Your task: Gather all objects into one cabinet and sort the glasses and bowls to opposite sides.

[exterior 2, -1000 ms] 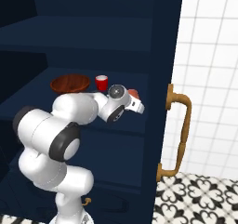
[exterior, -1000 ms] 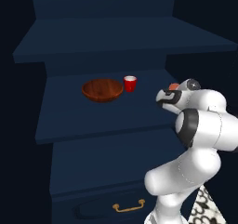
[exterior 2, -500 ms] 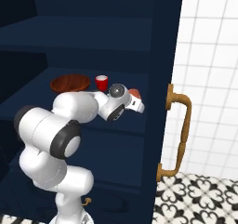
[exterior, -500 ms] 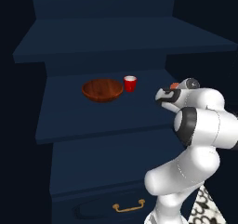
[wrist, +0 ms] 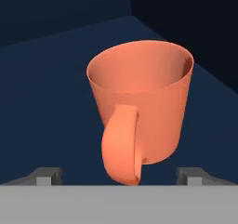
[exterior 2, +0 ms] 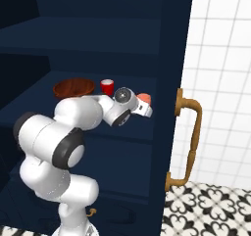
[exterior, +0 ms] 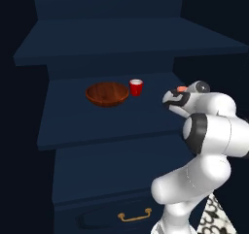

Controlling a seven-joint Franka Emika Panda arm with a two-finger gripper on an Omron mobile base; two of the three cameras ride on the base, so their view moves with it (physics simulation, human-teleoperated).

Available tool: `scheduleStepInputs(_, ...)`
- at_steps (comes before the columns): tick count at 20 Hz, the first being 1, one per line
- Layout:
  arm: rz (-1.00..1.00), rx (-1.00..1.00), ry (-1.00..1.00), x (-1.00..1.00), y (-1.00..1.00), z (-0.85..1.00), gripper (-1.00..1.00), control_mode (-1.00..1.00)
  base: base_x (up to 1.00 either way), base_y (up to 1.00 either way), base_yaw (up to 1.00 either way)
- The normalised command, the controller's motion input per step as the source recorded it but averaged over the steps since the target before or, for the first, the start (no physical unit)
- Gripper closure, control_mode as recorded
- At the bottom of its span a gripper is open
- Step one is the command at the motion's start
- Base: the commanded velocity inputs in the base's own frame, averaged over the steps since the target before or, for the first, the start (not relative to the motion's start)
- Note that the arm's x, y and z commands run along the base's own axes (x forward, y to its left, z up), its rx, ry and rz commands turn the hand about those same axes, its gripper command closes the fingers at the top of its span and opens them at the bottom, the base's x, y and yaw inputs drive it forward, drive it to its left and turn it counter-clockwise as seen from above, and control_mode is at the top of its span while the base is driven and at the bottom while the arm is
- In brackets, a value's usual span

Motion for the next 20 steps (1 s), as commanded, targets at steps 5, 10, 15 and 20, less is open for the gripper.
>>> scheduleStepInputs(5, 0.0, -0.01, -0.04, -0.14, 0.0, 0.03, -1.0, -1.0, 0.0, 0.0, 0.0)
scheduleStepInputs(10, 0.0, -0.03, -0.01, -0.3, 0.0, 0.2, -1.0, -1.0, 0.0, 0.0, 0.0)
scheduleStepInputs(15, 0.0, -0.03, -0.01, -0.72, 0.12, 0.52, -1.0, -1.0, 0.0, 0.0, 0.0)
scheduleStepInputs(20, 0.0, 0.0, 0.09, -0.81, 0.4, 0.69, -1.0, -1.0, 0.0, 0.0, 0.0)
